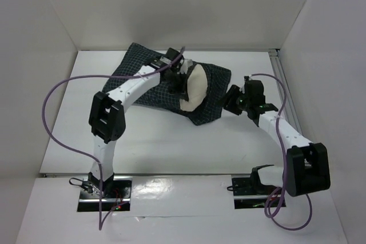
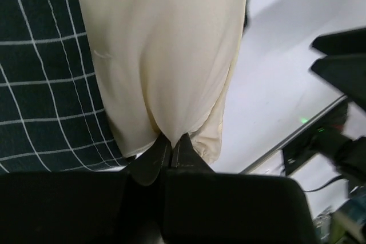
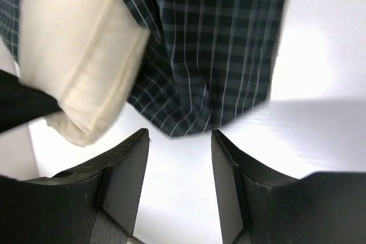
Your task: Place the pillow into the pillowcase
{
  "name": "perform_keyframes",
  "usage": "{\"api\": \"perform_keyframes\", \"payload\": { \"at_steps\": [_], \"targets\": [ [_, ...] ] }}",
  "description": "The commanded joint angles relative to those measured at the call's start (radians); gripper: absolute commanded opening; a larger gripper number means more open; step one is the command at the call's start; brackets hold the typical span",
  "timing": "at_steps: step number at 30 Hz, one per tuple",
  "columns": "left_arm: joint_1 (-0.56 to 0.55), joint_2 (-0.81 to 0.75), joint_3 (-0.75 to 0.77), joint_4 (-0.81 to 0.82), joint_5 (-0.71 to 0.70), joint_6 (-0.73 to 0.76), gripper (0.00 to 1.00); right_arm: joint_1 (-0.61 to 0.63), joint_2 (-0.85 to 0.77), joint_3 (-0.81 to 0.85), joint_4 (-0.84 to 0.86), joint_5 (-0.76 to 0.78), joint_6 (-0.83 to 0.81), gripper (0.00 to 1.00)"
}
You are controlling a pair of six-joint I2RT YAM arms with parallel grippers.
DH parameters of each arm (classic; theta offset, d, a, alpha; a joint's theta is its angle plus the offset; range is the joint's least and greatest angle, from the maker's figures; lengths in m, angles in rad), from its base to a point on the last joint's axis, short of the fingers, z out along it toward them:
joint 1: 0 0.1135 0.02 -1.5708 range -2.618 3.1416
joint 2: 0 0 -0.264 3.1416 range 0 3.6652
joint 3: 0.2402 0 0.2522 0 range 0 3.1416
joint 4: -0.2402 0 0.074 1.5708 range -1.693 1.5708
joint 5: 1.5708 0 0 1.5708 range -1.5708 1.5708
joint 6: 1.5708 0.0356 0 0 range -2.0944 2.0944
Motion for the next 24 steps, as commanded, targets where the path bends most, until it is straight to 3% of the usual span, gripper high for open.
{"api": "perform_keyframes", "payload": {
  "at_steps": [1,5,10,13,16,20,22,24],
  "targets": [
    [0.031,-0.095,0.068,0.065,0.154,-0.064,0.0,0.043,0.026,0.107,0.164,-0.008,0.058,0.55],
    [0.068,-0.095,0.088,0.074,0.174,-0.084,0.0,0.117,0.123,0.178,0.195,0.036,0.087,0.46],
    [0.089,-0.095,0.119,0.085,0.185,-0.107,0.0,0.156,0.247,0.232,0.27,0.106,0.124,0.46],
    [0.099,-0.086,0.13,0.085,0.197,-0.107,0.0,0.192,0.333,0.302,0.255,0.175,0.089,0.52],
    [0.099,-0.086,0.15,0.094,0.197,-0.116,0.0,0.192,0.394,0.331,0.279,0.164,0.103,0.52],
    [0.108,-0.086,0.159,0.094,0.197,-0.116,0.0,0.192,0.44,0.358,0.279,0.236,0.166,0.45],
    [0.117,-0.086,0.159,0.094,0.208,-0.116,0.0,0.192,0.454,0.368,0.261,0.267,0.207,0.35],
    [0.117,-0.086,0.159,0.094,0.208,-0.116,0.0,0.192,0.454,0.347,0.288,0.3,0.238,0.34]
  ]
}}
